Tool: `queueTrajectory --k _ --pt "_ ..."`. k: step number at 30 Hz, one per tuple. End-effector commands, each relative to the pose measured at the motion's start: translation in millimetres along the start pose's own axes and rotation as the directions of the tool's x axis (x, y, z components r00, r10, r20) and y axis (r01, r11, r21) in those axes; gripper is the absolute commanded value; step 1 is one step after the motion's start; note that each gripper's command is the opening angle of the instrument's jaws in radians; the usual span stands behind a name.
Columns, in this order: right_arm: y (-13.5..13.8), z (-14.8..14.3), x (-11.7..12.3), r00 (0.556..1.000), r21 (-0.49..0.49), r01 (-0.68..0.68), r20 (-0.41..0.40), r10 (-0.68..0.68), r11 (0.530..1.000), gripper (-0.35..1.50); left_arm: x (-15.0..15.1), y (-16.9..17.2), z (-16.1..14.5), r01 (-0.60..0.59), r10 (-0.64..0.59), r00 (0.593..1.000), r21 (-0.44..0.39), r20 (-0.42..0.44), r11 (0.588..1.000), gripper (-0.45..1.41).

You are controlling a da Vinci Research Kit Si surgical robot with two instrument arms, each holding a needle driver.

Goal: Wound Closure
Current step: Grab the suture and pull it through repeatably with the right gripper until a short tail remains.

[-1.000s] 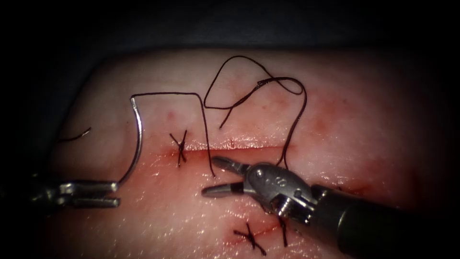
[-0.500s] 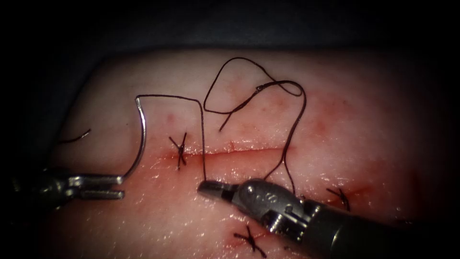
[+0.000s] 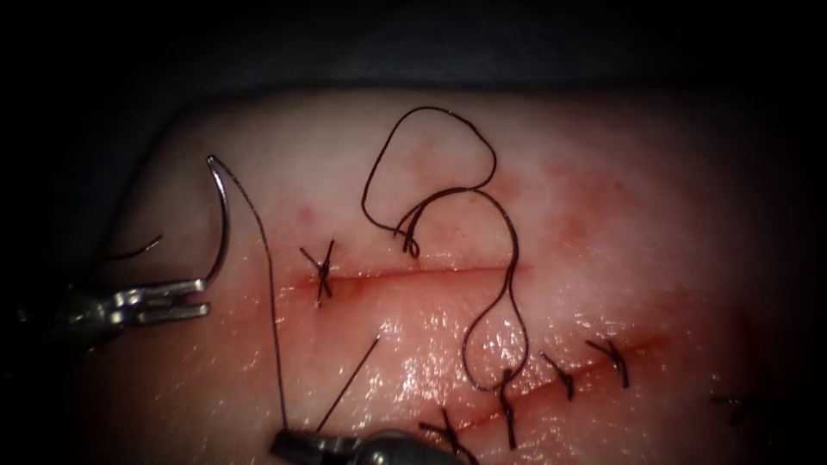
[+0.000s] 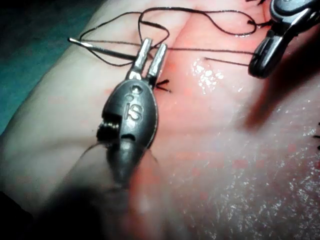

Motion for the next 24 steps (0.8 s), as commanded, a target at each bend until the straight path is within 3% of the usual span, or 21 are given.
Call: queueTrajectory --k 1,7,11,15,16,18,24 --pt "1.2 0.2 -0.1 0.999 -0.004 0.041 -0.021 -0.041 0.999 1.13 -0.6 -1.0 0.5 0.001 -0.002 1.0 0.025 0.013 1.0 -0.45" --pt "3.3 -2.5 -0.8 0.99 0.0 0.14 -0.028 -0.14 0.99 1.23 -3.3 -4.2 -0.1 -0.011 0.004 0.998 0.097 0.069 0.995 -0.45" --pt "5.0 -2.5 -1.9 0.976 0.018 0.214 0.031 -0.214 0.977 0.94 -5.6 -6.2 -0.1 -0.01 0.001 0.996 0.109 0.088 0.994 -0.45" --pt "7.1 -0.4 -2.9 0.963 -0.03 0.265 0.063 -0.263 0.964 0.89 -7.2 -7.2 -0.3 -0.013 0.001 0.995 0.116 0.101 0.993 -0.45" --pt "8.2 0.2 -3.0 0.96 -0.07 0.274 0.087 -0.268 0.959 1.08 -7.6 -7.4 -0.6 -0.02 0.009 0.995 0.114 0.101 0.993 -0.45" --pt "9.7 -0.1 -2.8 0.952 -0.109 0.302 0.097 -0.292 0.947 1.13 -8.0 -7.7 -0.9 -0.003 -0.008 0.995 0.112 0.101 0.994 -0.45" --pt "11.5 -2.2 -1.5 0.96 -0.137 0.272 0.113 -0.257 0.953 1.11 -8.5 -7.9 -0.8 0.012 -0.025 0.994 0.119 0.107 0.993 -0.45"
